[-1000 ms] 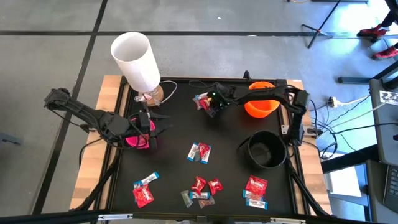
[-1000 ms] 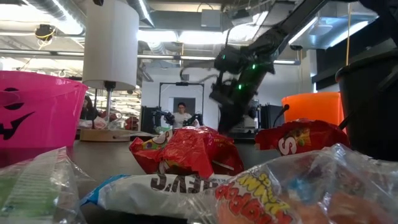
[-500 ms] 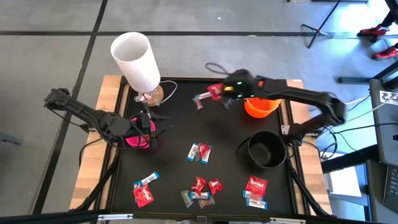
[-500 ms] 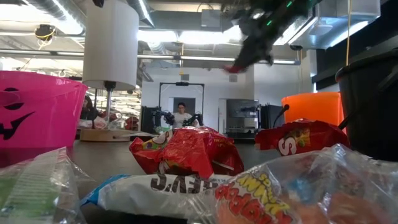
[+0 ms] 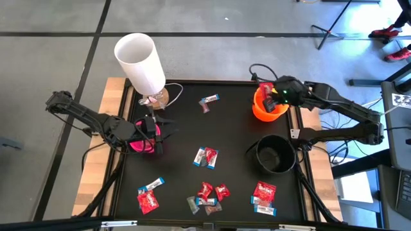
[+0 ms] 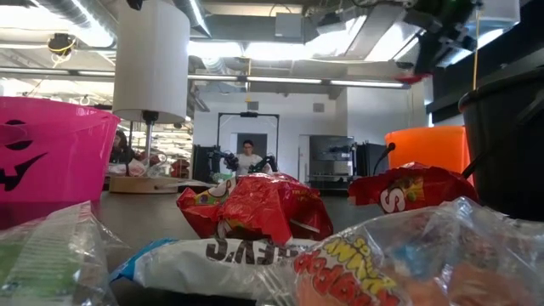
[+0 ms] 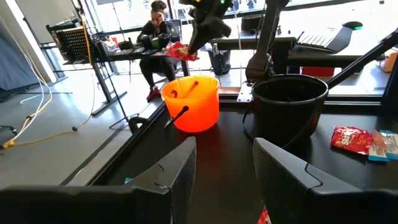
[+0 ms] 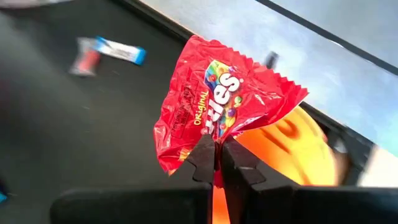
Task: Sort candy
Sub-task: Put the red candy into the orange bucket, then put the orange gummy into the pink bucket
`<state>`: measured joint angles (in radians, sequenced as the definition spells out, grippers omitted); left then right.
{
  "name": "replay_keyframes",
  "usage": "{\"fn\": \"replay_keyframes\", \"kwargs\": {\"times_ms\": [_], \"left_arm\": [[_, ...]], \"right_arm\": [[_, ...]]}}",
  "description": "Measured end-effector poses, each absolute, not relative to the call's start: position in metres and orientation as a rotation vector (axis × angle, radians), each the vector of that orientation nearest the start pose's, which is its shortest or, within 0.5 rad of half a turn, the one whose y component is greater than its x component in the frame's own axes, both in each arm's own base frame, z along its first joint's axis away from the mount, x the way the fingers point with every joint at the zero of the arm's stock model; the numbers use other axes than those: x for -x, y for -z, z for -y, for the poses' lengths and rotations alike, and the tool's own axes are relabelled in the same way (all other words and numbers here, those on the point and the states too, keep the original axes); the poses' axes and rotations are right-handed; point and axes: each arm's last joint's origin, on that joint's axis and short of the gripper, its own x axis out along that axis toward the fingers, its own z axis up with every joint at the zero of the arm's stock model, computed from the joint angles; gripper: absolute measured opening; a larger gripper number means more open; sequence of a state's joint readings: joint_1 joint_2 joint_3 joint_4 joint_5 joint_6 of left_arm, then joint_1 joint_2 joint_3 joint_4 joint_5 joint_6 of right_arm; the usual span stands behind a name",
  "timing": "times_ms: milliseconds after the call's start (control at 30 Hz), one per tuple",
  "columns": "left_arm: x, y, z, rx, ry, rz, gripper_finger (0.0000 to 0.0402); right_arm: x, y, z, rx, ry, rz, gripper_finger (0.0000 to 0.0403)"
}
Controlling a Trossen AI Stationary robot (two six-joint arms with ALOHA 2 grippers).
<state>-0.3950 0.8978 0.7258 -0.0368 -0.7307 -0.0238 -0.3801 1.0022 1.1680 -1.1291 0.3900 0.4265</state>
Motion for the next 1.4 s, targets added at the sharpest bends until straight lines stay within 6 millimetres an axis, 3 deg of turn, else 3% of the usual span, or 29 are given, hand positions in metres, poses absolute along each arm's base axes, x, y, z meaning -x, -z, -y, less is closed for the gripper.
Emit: {"fn": "replay_keyframes", "kwargs": {"times_ms": [333, 633, 833, 1133, 1233, 1400], "left_arm": [[-0.186, -0.306, 0.057, -0.104, -0.336, -0.197, 0.0151], [-0.186, -0.305, 0.057, -0.111, -0.336, -0.208, 0.0151], [-0.186, -0.305, 0.057, -0.103, -0.337, -0.207, 0.0151], [-0.186, -0.305, 0.057, -0.082, -0.339, -0.201, 0.0151], [-0.186, -0.305, 0.057, -0.079, -0.34, -0.2, 0.0151], [-0.186, -0.305, 0.057, -0.056, -0.342, -0.196, 0.0151]], "right_arm": [[-0.144, -0.328, 0.072, -0.325, 0.992, -0.879, 0.002], [-0.145, -0.328, 0.072, -0.314, 0.995, -0.871, 0.0116], [-0.153, -0.334, 0.075, -0.316, 0.974, -0.762, 0.0161], [-0.208, -0.352, 0.088, -0.395, 0.634, -0.399, 0.0172], [-0.233, -0.343, 0.097, -0.39, 0.585, -0.379, 0.0172], [-0.279, -0.303, 0.114, -0.374, 0.547, -0.471, 0.0172]]}}
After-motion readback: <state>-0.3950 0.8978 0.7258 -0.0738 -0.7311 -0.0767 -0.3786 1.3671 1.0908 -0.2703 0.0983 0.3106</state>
